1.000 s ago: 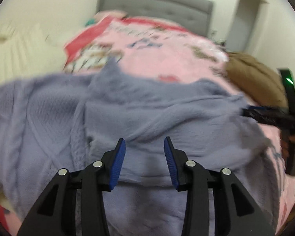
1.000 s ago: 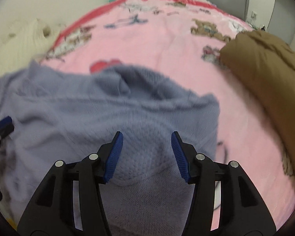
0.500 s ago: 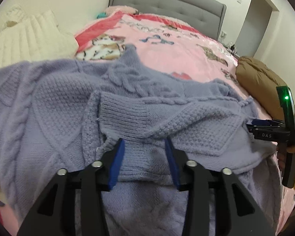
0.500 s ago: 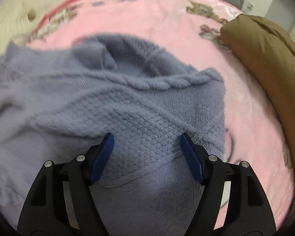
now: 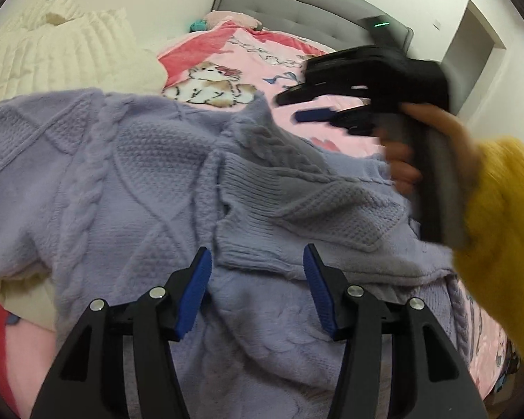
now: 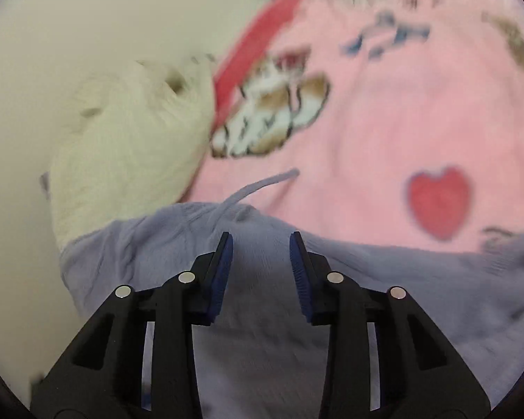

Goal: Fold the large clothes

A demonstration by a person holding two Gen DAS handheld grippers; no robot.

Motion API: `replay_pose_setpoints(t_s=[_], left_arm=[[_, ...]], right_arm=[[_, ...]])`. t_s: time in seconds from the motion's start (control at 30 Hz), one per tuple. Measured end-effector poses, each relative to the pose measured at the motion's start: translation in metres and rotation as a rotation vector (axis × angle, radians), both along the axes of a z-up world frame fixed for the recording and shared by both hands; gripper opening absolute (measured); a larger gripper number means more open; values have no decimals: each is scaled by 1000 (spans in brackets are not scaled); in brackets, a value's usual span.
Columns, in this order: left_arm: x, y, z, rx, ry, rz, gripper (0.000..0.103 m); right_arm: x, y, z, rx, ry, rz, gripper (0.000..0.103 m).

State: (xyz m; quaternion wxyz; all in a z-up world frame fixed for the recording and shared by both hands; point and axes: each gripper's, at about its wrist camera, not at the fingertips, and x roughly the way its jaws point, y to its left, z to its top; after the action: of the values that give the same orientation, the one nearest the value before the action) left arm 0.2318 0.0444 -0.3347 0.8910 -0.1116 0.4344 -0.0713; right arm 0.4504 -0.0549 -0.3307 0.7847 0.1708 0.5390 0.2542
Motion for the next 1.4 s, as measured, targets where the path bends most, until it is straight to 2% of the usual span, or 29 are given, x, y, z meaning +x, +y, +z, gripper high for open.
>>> replay_pose_setpoints(t_s=[0.03, 0.13, 0.2, 0.3, 0.4, 0.43, 0.5, 0.6, 0.67, 0.73, 0.8, 0.83, 0.87, 0.93, 1.03, 1.13, 1.17, 1.2, 1.23, 1.3, 1.37, 1.4], left_arm=[[0, 3, 1, -4, 0, 9, 54], [3, 13, 2, -17, 0, 43, 54], [6, 18, 1, -27, 4, 62, 54], [9, 23, -2, -25, 7, 76, 54], [10, 28, -2, -27, 10, 87, 54], [9, 29, -2, -29, 10, 90, 54], [7, 31, -3, -28, 12, 90, 54], [7, 33, -4, -27, 23, 94, 54], [6, 34, -4, -34, 27, 101, 54], [6, 36, -3, -36, 28, 104, 55], [4, 38, -1, -32, 23, 103, 56], [3, 37, 0, -30, 23, 104, 56], [3, 39, 1, -28, 22, 106, 56], [2, 43, 2, -39, 22, 113, 56], [-4, 50, 7, -63, 24, 118, 56], [-12, 57, 15, -75, 15, 115, 56], [-15, 59, 18, -76, 12, 112, 56], [-19, 61, 20, -73, 10, 107, 56], [-21, 62, 22, -68, 11, 104, 56], [-26, 65, 24, -55, 11, 99, 57], [-30, 66, 25, -42, 14, 100, 57], [-31, 68, 25, -37, 16, 102, 57]], right_arm=[[10, 6, -8, 14, 38, -14, 34], [17, 6, -12, 61, 41, -93, 39], [21, 5, -17, 138, 90, -100, 43], [22, 7, -19, 163, 109, -95, 43], [19, 8, -10, 237, 83, -75, 44], [16, 9, -4, 250, 50, -70, 49], [14, 16, 0, 197, 38, -42, 53], [16, 34, 0, 72, 33, 20, 52], [14, 45, 1, 3, 15, 56, 45], [14, 63, 3, -102, -8, 121, 26], [14, 73, 6, -171, -43, 159, 16], [14, 75, 8, -174, -53, 174, 7], [13, 76, 11, -158, -64, 183, 4], [9, 77, 21, -99, -98, 209, 4], [-8, 82, 37, -86, -195, 271, 5], [-40, 93, 43, -71, -267, 418, 7], [-48, 98, 40, -77, -274, 464, 7], [-58, 103, 36, -91, -279, 512, 12], [-70, 109, 28, -138, -286, 565, 16], [-89, 119, 12, -223, -292, 655, 16], [-99, 121, 7, -247, -302, 683, 19], [-102, 121, 6, -232, -300, 687, 29]])
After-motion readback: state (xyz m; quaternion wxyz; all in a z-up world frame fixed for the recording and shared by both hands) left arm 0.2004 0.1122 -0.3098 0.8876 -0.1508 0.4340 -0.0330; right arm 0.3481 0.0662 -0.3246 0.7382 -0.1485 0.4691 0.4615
